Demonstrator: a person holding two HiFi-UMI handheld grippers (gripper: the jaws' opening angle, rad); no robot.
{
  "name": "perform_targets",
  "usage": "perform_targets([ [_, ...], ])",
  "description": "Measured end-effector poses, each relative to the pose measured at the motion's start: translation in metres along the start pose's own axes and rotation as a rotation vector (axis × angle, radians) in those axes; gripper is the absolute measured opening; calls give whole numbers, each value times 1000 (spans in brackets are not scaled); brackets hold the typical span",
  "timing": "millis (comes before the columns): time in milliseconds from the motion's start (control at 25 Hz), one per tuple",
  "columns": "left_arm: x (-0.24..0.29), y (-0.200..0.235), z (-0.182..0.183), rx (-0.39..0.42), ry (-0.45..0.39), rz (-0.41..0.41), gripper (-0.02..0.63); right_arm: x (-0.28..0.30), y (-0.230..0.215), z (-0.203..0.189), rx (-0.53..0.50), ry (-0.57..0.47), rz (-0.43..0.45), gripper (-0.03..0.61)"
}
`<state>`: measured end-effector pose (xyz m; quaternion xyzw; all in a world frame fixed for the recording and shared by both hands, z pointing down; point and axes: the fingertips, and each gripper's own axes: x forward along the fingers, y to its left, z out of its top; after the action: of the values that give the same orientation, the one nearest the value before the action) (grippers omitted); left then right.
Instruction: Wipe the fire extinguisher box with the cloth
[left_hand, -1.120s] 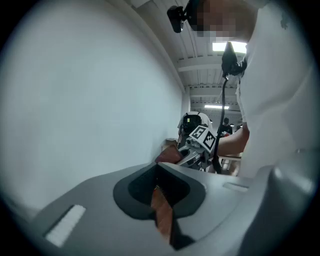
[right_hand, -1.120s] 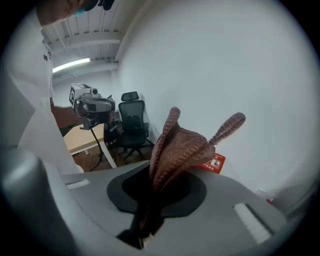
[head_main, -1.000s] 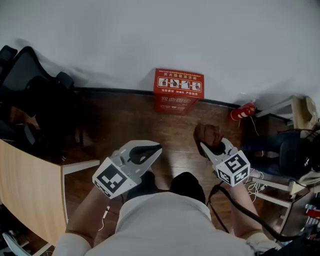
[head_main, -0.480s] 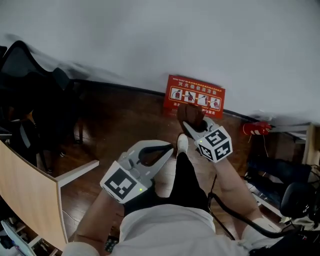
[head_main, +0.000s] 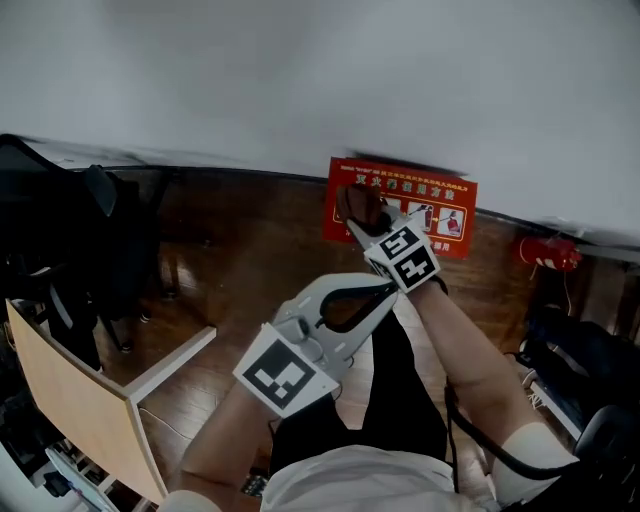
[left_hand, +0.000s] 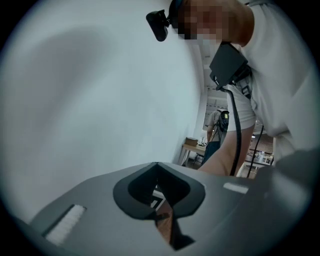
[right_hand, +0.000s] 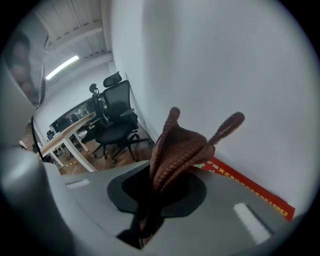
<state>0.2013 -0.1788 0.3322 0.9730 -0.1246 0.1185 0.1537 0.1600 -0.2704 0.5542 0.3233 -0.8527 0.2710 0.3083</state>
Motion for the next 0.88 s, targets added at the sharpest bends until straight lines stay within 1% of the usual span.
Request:
perform_targets([
  [160,32,14,-8,18,25,-52,0,17,-33,-23,45,29,-9,52],
  [280,48,16,-14,18,36,-87,0,10,-57,-42,74,42,-36,52],
  [560,80,6,-27,30,95,-171,0,-40,-110,-90,165,41,-125,52],
  [880,122,-10,-31,41,123,-258,0,-97,-157,-136,250,25,-210,52],
])
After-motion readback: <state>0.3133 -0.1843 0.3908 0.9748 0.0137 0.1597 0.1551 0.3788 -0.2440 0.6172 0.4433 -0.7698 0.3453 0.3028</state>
